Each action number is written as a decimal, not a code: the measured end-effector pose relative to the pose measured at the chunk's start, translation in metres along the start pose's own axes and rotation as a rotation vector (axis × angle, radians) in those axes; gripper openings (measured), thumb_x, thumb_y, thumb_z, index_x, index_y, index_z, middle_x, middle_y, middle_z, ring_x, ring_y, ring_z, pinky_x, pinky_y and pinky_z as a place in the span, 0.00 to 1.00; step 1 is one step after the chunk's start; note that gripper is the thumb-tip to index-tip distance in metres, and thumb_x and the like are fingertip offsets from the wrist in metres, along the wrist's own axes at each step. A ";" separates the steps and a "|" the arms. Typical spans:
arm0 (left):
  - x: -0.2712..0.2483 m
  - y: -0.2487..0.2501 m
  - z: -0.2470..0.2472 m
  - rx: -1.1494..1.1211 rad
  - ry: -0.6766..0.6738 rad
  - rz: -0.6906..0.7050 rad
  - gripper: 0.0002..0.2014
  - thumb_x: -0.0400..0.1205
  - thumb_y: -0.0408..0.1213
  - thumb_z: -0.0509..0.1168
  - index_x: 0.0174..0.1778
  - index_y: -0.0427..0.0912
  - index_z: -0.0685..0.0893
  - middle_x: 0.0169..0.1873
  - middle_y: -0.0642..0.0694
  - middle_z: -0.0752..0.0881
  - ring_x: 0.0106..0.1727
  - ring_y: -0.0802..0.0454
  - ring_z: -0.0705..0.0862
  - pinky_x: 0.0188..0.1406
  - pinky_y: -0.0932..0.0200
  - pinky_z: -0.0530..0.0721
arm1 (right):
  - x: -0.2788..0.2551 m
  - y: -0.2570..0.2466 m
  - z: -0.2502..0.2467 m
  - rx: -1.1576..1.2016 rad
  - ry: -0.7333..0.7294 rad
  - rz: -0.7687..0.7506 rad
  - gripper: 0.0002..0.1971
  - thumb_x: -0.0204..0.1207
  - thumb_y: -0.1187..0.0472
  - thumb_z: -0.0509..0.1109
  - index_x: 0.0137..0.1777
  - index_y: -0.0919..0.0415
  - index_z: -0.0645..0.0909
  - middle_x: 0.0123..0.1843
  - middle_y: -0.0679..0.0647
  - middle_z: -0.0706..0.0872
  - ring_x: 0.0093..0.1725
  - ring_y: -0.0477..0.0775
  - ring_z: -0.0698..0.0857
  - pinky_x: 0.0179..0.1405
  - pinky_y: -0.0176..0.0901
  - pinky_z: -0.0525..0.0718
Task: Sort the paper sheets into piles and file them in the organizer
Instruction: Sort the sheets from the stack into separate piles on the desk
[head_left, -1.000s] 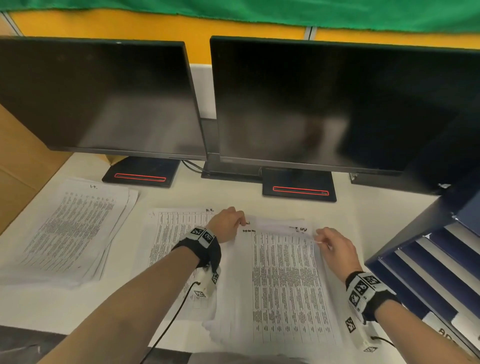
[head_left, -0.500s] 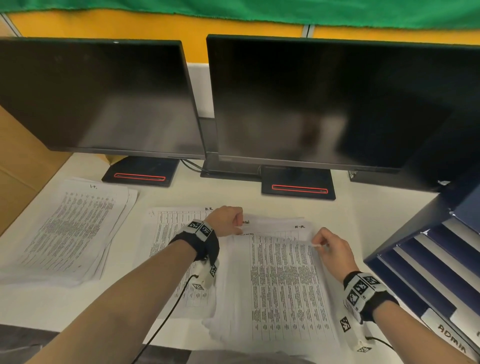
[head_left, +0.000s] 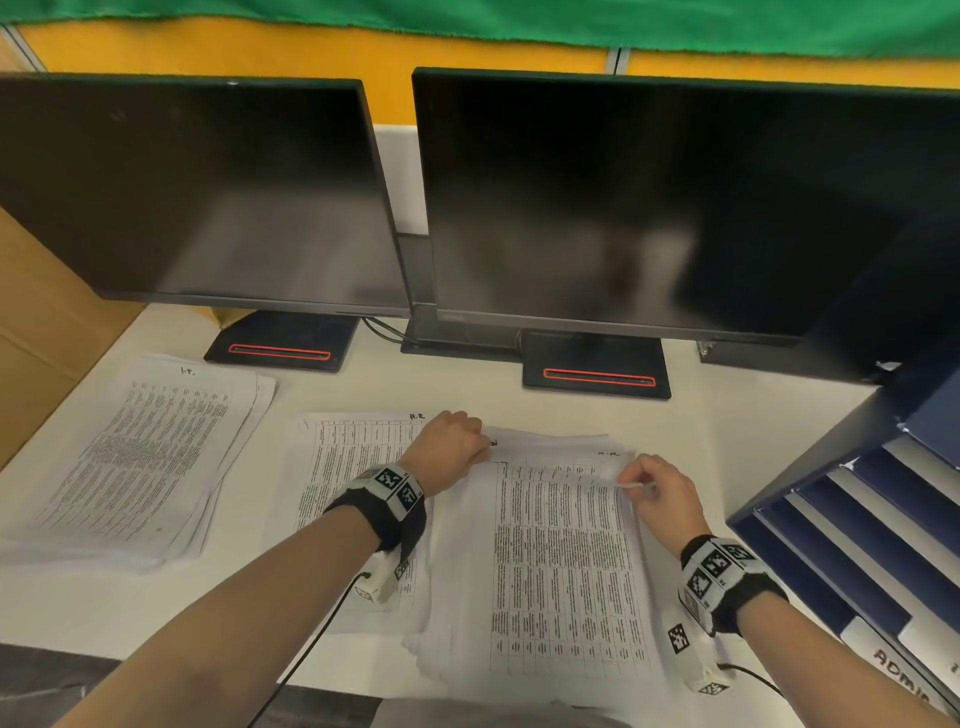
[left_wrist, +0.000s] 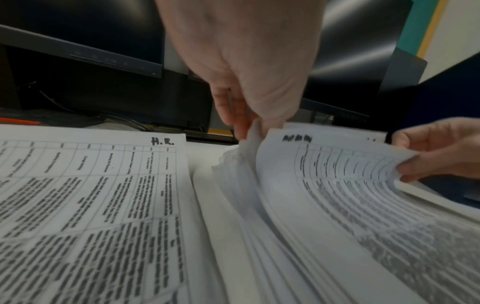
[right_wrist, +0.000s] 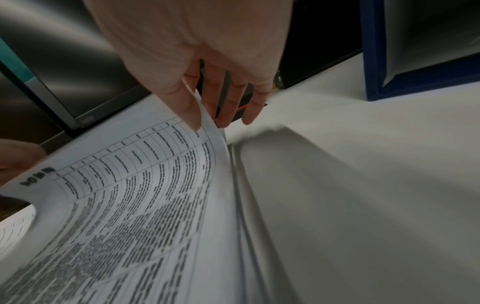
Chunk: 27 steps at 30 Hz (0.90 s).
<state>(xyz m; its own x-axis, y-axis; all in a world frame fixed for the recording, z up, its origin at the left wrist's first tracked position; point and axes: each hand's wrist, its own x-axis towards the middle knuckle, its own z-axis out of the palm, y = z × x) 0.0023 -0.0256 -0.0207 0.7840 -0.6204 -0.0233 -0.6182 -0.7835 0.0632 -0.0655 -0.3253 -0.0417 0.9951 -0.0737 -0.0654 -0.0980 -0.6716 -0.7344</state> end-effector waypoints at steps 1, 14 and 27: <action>-0.002 0.000 0.001 0.026 0.061 0.019 0.10 0.84 0.39 0.61 0.54 0.43 0.86 0.52 0.43 0.85 0.53 0.45 0.81 0.53 0.51 0.76 | 0.001 0.000 0.000 0.014 -0.001 0.009 0.12 0.71 0.73 0.68 0.36 0.53 0.80 0.42 0.48 0.85 0.47 0.51 0.82 0.47 0.41 0.77; -0.009 0.014 -0.012 -0.798 -0.070 -0.482 0.10 0.76 0.36 0.73 0.51 0.40 0.85 0.38 0.44 0.87 0.31 0.52 0.84 0.31 0.61 0.86 | 0.003 -0.006 -0.001 0.022 0.019 0.101 0.08 0.76 0.68 0.65 0.40 0.55 0.82 0.40 0.54 0.85 0.40 0.51 0.81 0.34 0.37 0.74; -0.010 0.020 -0.019 -0.648 -0.113 -0.389 0.16 0.88 0.42 0.52 0.54 0.34 0.79 0.43 0.46 0.74 0.37 0.53 0.76 0.40 0.62 0.73 | 0.004 -0.008 -0.001 0.019 0.005 0.120 0.08 0.76 0.68 0.66 0.39 0.56 0.82 0.37 0.55 0.85 0.37 0.52 0.80 0.33 0.39 0.74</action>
<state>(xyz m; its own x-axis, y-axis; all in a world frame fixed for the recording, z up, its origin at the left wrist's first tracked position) -0.0166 -0.0348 -0.0005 0.9061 -0.3309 -0.2635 -0.1140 -0.7909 0.6012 -0.0612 -0.3212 -0.0352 0.9763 -0.1559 -0.1505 -0.2159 -0.6434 -0.7345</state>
